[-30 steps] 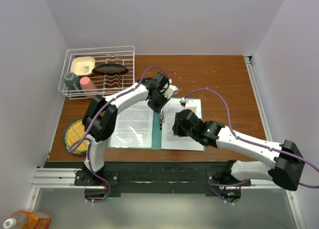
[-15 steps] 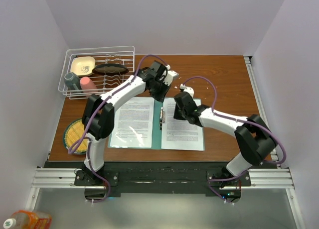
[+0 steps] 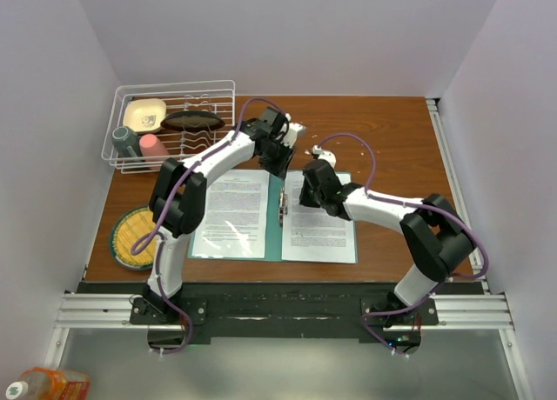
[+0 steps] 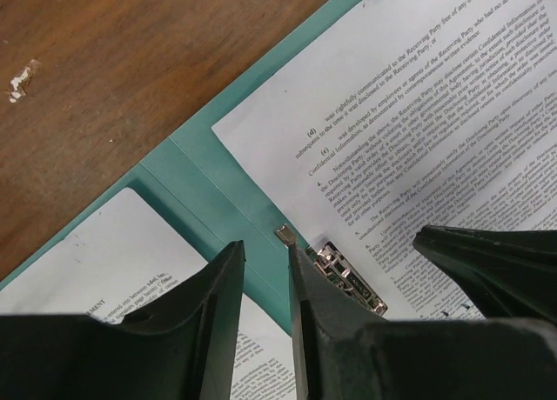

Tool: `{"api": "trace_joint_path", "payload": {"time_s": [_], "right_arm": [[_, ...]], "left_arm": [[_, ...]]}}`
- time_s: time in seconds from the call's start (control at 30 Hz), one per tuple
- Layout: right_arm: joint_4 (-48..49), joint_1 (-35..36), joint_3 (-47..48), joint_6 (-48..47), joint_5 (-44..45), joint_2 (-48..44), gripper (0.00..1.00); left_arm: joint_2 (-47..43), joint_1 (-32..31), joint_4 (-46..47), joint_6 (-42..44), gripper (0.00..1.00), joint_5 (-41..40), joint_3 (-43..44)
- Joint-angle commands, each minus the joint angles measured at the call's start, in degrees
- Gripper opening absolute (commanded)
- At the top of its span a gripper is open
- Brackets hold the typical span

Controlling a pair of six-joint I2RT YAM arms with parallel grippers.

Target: Put the files into the folder

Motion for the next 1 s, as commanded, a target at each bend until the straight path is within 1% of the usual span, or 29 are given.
{"api": "trace_joint_path", "payload": {"time_s": [0.0, 0.2, 0.23, 0.63, 0.97], "right_arm": [[1.8, -0.4, 0.2, 1.1, 1.0, 2.5, 0.0], [2.2, -0.5, -1.2, 1.9, -0.1, 5.2, 0.0], [3.6, -0.4, -1.4, 2.0, -0.3, 5.3, 0.0], [5.5, -0.4, -4.4, 3.5, -1.2, 6.3, 0.0], [6.7, -0.4, -6.7, 4.5, -1.1, 5.9, 0.0]], "left_arm": [[0.5, 0.2, 2.8, -1.7, 0.36, 1.4, 0.1], [0.9, 0.1, 3.8, -2.2, 0.45, 1.4, -1.3], [1.1, 0.2, 3.8, -2.2, 0.46, 1.3, -1.4], [1.1, 0.1, 5.4, -3.3, 0.46, -1.4, -5.4], [3.7, 0.1, 5.9, -4.9, 0.46, -0.3, -3.7]]}}
